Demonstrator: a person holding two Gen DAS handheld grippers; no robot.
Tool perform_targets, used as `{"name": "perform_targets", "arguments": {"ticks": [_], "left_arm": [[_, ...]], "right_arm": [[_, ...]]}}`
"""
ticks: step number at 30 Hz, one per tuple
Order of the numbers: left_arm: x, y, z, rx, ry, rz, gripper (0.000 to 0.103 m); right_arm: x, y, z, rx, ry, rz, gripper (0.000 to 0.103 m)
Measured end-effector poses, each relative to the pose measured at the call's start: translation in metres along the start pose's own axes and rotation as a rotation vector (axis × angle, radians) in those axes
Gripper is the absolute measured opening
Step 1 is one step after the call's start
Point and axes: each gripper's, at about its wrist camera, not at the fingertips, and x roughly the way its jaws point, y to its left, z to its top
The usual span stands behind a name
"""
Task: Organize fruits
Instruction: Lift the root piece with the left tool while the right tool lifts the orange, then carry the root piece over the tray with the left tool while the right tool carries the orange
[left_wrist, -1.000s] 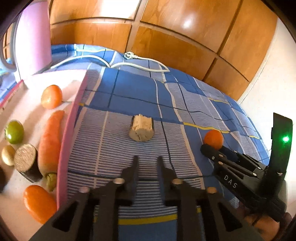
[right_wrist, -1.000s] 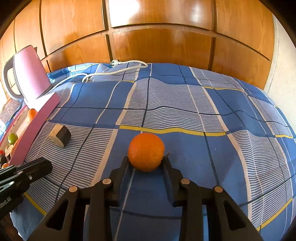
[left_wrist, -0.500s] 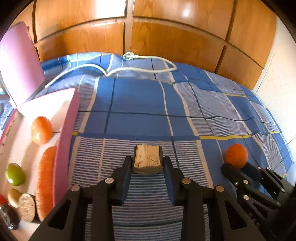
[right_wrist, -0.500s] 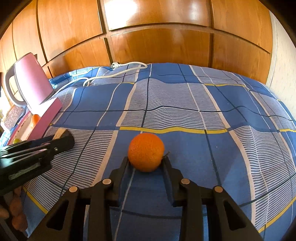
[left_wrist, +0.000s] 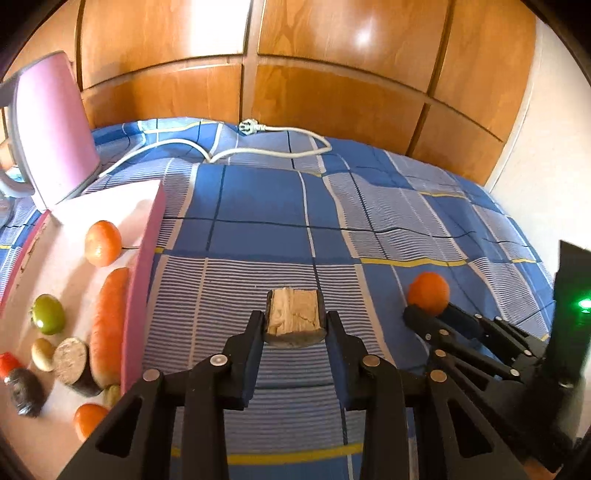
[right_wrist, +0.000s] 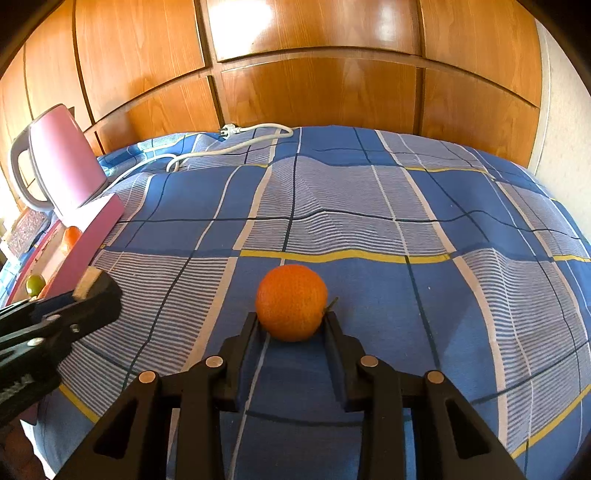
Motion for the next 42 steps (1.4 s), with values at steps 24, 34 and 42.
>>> {"name": "perform_targets", "arguments": {"ticks": [24,34,42], "left_arm": [[-0.043,0.04,-0.009,-0.109,-0.045,-0.002,0.033],[-0.044,0.049,-0.011,-0.135,-0.048,-0.008,0.033],[-0.043,0.05,-0.011,-0.133,-0.044,-0.006,0.033]], "right_arm": [[-0.03,0.048,0.001,-0.103,0.002,0.069,0.017],[-0.024,0.028,-0.001,-0.002,0.04,0.106,0.04],[0.008,0.044,0.027,-0.025,0.072,0.141,0.055]]}}
